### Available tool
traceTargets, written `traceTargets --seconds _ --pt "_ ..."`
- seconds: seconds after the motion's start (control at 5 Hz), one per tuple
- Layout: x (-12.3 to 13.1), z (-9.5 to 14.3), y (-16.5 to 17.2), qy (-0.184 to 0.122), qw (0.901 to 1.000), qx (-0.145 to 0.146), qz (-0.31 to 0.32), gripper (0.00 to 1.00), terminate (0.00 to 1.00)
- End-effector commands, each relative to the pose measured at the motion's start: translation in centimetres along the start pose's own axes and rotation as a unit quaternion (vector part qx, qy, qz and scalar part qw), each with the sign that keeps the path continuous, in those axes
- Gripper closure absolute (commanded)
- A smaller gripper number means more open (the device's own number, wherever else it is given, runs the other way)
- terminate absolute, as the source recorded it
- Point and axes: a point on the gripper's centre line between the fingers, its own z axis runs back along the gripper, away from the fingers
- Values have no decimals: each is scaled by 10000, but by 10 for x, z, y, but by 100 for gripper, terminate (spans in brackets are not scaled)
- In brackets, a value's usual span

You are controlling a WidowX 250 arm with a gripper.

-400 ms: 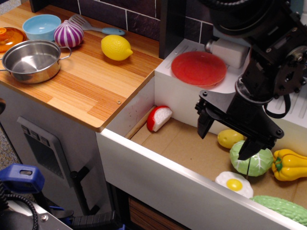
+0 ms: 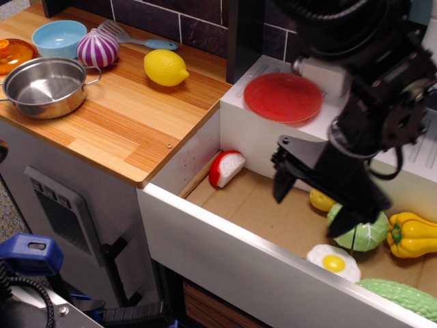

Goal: Put lemon on plate

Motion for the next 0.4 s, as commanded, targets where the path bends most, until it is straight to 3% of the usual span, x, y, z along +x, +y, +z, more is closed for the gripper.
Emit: traceTargets --seconds 0.0,0.2 --pt "12 29 67 -410 9915 319 -1193 0 0" --pt "16 30 110 -407 9801 538 -1866 0 0"
